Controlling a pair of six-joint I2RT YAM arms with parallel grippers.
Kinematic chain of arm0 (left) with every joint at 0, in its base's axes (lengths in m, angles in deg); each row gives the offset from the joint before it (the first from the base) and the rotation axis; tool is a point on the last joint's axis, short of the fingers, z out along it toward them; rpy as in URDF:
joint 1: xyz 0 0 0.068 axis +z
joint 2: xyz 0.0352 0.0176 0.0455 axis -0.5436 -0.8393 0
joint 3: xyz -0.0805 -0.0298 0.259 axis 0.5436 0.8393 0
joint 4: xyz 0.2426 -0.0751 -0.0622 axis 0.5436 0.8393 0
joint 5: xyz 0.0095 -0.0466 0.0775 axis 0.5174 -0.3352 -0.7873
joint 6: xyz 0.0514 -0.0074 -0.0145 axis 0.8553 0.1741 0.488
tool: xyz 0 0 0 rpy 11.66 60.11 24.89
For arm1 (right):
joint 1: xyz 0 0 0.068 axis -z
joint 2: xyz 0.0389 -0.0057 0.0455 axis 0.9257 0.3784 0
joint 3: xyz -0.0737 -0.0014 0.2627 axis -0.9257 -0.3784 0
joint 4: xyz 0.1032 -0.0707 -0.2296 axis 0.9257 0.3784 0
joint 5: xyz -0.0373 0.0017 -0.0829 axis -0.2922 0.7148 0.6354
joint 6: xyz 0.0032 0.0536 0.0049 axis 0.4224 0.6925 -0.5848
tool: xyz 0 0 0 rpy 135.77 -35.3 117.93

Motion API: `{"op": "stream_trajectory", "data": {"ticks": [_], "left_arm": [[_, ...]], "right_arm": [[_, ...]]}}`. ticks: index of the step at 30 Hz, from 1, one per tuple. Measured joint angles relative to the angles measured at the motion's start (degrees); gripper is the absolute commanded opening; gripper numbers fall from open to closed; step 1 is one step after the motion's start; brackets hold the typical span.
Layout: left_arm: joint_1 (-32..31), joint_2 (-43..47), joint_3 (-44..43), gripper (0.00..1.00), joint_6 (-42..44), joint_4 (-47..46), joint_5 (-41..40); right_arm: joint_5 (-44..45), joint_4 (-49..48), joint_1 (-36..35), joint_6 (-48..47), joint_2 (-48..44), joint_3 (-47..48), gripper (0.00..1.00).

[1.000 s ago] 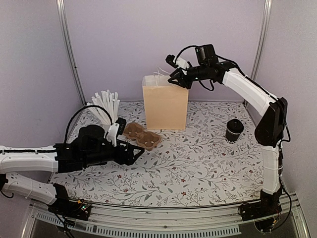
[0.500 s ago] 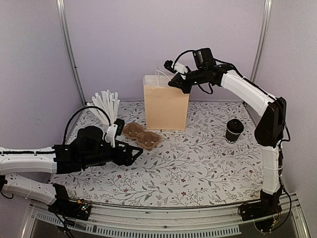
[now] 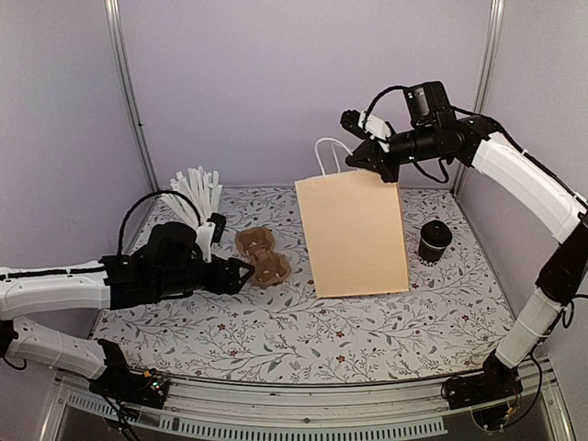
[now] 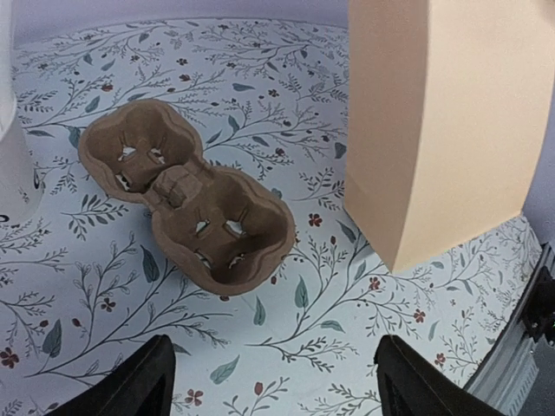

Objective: Pack the takeout coffee

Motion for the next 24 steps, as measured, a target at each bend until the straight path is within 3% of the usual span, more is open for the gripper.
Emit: {"op": "stream_trajectory", "data": {"ticks": [7,11,14,24], "left_arm": [[4.2,-5.9,-7.4,0.75,0.1,8.3,0.5],[6.5,-11.6,-14.1,0.63,0.2,13.4,1.7],[7.7,-15.6,-18.1,0.54,-0.7,15.8,3.1],[8.6,-31.8,-30.4,0.51,-5.0,21.6,6.7]], "right_arm": [[-5.3,4.9,-0.4,-2.9,-4.5,-7.9,0.04],[-8.4,8.1,-1.3,-3.9,-6.5,-8.6,0.35],[-11.1,11.0,-2.1,-5.0,-8.1,-8.7,0.45],[-13.4,17.6,-2.3,-5.2,-10.5,-5.3,0.50]]}}
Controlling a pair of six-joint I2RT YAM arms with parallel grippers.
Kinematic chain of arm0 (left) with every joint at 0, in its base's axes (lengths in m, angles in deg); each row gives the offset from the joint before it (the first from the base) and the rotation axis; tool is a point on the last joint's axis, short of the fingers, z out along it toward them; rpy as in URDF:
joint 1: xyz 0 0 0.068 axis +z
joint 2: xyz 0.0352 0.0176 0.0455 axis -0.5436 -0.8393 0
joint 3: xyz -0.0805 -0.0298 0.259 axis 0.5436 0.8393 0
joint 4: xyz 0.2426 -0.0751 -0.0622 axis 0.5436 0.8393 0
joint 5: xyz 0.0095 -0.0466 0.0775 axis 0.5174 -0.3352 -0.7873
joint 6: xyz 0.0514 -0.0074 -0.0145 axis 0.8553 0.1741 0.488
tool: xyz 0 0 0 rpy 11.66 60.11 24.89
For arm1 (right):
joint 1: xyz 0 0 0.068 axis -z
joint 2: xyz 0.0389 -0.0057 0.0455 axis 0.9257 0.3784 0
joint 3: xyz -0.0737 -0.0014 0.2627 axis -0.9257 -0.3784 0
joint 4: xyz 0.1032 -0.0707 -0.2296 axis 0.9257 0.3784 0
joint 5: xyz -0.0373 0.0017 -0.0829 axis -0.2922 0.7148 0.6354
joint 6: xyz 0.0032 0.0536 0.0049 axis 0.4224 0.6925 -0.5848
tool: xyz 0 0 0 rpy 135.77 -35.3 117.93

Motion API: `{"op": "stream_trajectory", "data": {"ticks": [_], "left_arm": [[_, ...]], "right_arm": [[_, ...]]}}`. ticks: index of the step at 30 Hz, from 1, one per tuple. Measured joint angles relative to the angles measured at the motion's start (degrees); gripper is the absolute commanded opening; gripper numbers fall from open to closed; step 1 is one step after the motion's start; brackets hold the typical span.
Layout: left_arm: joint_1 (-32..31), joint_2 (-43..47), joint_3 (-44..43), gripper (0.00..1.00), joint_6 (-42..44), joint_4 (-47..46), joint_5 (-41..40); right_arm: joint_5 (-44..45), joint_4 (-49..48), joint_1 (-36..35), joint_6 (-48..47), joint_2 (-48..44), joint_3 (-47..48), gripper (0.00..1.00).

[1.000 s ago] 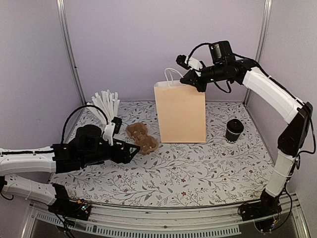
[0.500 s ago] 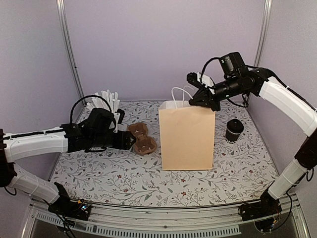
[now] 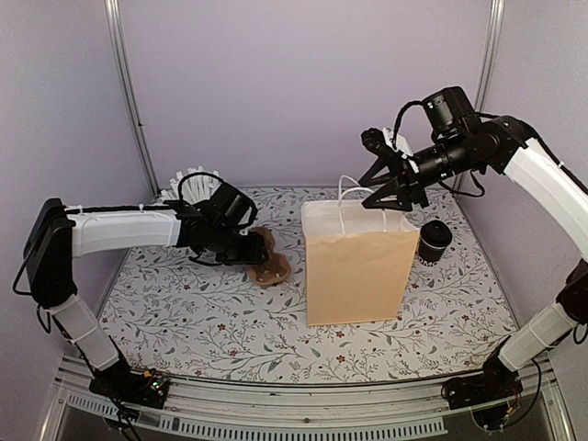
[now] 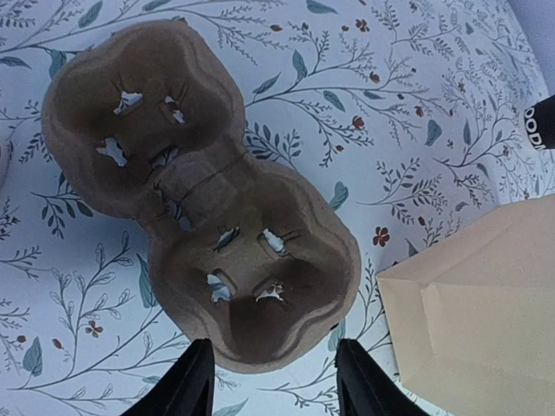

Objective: Pack the takeout coffee

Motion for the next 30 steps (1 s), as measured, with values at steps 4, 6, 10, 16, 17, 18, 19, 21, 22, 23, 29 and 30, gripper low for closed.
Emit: {"op": "stream_trajectory", "data": {"ticks": [4,6,10,16,17,18,19,21,22,23,29,30], "left_arm": [[0.0,-2.9,-2.3,0.51,-0.7,1.0,0.6],[0.1,-3.1,-3.2,0.51,-1.0,1.7,0.8],[0.1,-3.1,-4.9,0.53,-0.9,2.5,2.0],[0.2,-3.1,-6.2,0.63,1.0,4.9,4.6],[0.2,-3.1,-6.6,0.64,1.5,5.1,4.5],[0.2,-3.0,-6.9,0.64,1.9,5.1,4.4],[0.2,-2.9,-7.1,0.64,2.3,5.1,4.3],[0.3,-2.6,-7.9,0.64,3.2,5.3,4.2],[0.3,-2.6,-8.5,0.64,3.7,5.6,4.2],[0.3,-2.6,-9.2,0.64,4.3,5.9,4.2],[0.5,-2.5,-12.2,0.65,7.8,6.0,4.1],[0.5,-2.4,-12.3,0.65,8.2,6.0,4.1]], "right_arm": [[-0.2,-0.2,2.8,1.7,-1.3,2.9,0.57],[-0.7,-0.1,5.6,2.7,-1.0,5.5,0.61],[-3.2,0.8,9.2,3.8,0.9,10.8,0.72],[-3.1,3.8,9.7,2.4,2.0,10.3,0.85],[-2.7,4.5,9.7,1.8,2.0,9.5,0.85],[-2.5,5.1,9.7,0.9,2.0,8.3,0.86],[-2.1,5.9,9.7,0.1,1.9,7.2,0.87],[-1.4,7.2,9.7,-1.2,1.9,4.5,0.89],[-1.2,7.9,9.7,-1.7,2.0,3.4,0.90],[-1.2,8.5,9.7,-1.9,2.1,3.0,0.91],[-2.6,13.4,9.5,-4.1,6.5,8.2,0.99],[-2.8,13.9,9.4,-4.3,7.7,9.3,0.99]]}}
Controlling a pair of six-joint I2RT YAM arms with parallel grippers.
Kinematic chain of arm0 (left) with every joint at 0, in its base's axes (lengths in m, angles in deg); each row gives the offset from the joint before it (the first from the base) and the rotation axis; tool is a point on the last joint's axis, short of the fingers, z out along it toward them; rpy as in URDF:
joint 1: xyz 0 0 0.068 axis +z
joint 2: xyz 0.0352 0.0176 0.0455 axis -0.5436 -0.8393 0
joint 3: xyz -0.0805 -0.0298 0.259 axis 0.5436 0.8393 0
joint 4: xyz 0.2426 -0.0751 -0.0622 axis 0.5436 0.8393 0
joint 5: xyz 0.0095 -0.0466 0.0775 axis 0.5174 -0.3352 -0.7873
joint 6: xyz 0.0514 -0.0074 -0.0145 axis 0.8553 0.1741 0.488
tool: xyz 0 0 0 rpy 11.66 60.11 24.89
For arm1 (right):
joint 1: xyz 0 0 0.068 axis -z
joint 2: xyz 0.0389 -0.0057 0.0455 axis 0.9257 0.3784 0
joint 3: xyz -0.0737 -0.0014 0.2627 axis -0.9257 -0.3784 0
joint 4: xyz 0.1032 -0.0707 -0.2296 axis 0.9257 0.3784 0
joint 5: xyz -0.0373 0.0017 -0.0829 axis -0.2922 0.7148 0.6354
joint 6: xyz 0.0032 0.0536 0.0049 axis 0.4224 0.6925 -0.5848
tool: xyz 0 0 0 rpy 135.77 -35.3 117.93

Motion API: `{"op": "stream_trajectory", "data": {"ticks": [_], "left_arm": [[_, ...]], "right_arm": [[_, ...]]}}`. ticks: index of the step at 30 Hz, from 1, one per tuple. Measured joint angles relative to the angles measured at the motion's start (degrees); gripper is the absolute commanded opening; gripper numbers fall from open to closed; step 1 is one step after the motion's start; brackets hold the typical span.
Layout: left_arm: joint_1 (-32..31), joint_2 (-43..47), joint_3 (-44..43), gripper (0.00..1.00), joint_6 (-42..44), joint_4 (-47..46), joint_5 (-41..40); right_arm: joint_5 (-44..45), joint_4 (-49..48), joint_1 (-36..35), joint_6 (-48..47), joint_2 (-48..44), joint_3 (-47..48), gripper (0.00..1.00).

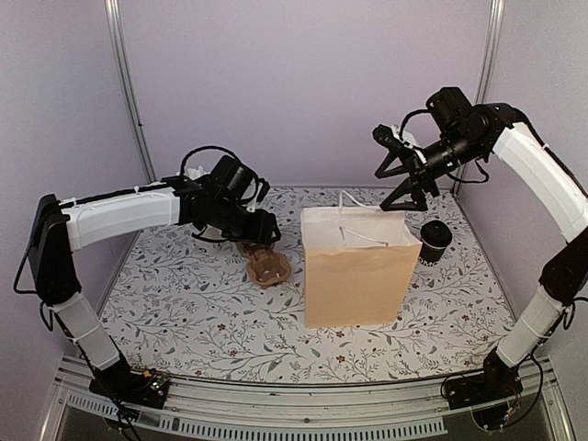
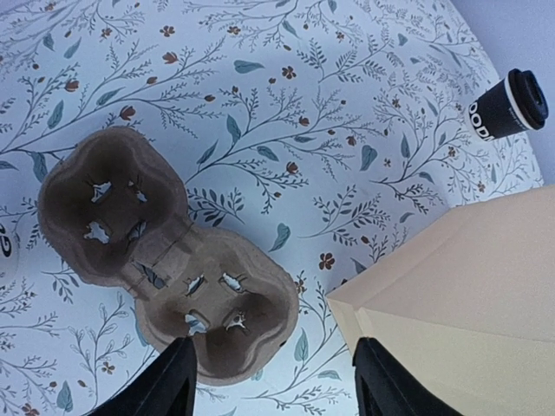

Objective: Pack the takeout coffee

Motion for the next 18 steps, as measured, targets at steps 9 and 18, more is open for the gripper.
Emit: {"op": "stream_trajectory", "data": {"ticks": [9,18], "left_arm": [[0.2,4.0,0.9,0.66,3.5,1.2,-0.9],[0.4,4.8,2.6,0.66,3.6,1.2,-0.3]], "right_arm": [[-0.2,3.5,-1.8,0.7,12.9,6.7,0.81],[-0.2,5.8,-1.8,2.0,16.6,9.4,0.83]]}}
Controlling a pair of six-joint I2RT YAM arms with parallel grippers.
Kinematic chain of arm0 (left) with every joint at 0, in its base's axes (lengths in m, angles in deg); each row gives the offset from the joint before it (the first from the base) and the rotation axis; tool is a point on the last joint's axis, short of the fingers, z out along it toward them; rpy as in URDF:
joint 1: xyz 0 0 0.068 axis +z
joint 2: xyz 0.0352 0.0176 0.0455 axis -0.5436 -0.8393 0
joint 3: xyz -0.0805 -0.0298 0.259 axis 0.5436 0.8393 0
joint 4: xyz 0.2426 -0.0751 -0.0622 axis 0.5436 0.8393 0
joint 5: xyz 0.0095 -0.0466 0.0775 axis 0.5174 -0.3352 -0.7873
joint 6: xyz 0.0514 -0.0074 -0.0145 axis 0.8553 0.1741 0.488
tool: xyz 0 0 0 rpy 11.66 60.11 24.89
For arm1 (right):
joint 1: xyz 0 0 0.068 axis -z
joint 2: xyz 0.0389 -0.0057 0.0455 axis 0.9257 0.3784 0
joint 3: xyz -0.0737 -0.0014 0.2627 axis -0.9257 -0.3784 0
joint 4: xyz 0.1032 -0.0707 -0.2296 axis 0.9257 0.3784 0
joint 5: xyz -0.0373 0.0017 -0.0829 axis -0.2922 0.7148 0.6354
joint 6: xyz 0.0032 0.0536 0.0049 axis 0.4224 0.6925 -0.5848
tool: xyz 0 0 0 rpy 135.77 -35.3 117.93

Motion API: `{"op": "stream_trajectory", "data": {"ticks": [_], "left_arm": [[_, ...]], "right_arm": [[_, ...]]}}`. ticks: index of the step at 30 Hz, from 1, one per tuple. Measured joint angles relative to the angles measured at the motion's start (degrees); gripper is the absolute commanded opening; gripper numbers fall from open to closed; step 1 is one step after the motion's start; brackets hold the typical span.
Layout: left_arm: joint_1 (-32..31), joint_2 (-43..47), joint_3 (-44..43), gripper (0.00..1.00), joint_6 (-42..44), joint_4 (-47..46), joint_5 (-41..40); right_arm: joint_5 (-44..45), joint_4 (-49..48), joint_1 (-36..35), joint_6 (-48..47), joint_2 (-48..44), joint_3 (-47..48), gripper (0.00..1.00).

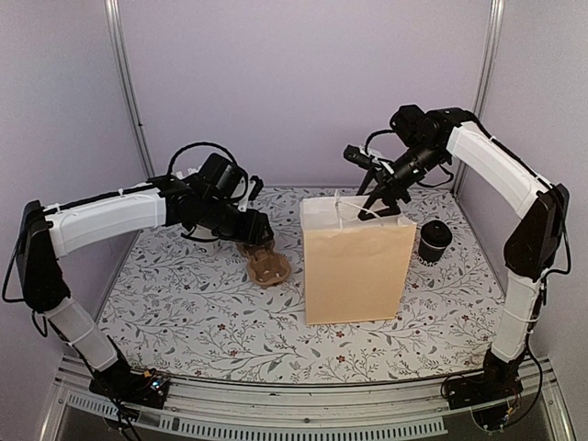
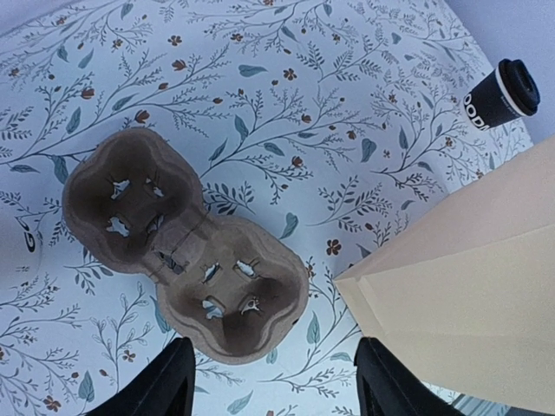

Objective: Pack the takeout coffee

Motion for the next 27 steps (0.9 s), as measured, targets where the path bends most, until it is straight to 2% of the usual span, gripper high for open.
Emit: {"op": "stream_trajectory", "data": {"ticks": [6,9,14,17,27], "left_arm": [[0.0,-0.4,0.0,0.66,0.2,0.1,0.5],[0.1,-0.5,0.0,0.66,0.2,0.1,0.7],[0.1,-0.5,-0.1,0.65,0.2,0.0,1.0],[0.1,-0.5,-0.1,0.66,0.2,0.1,1.2],[0.1,-0.5,-0.2,0.66,0.2,0.1,1.9]], "right_arm": [[0.5,0.3,0.0,0.8,-1.5,1.1,0.95],[1.0,0.3,0.0,0.7,-5.1,1.2,0.97],[2.0,0.3,0.0,0.1,-13.3,0.0,0.98],[2.0,0.4,-0.1,-0.4,-15.2,-1.8,0.98],[2.8,0.7,-0.8,-0.7,-8.2,-2.8,0.94]]}}
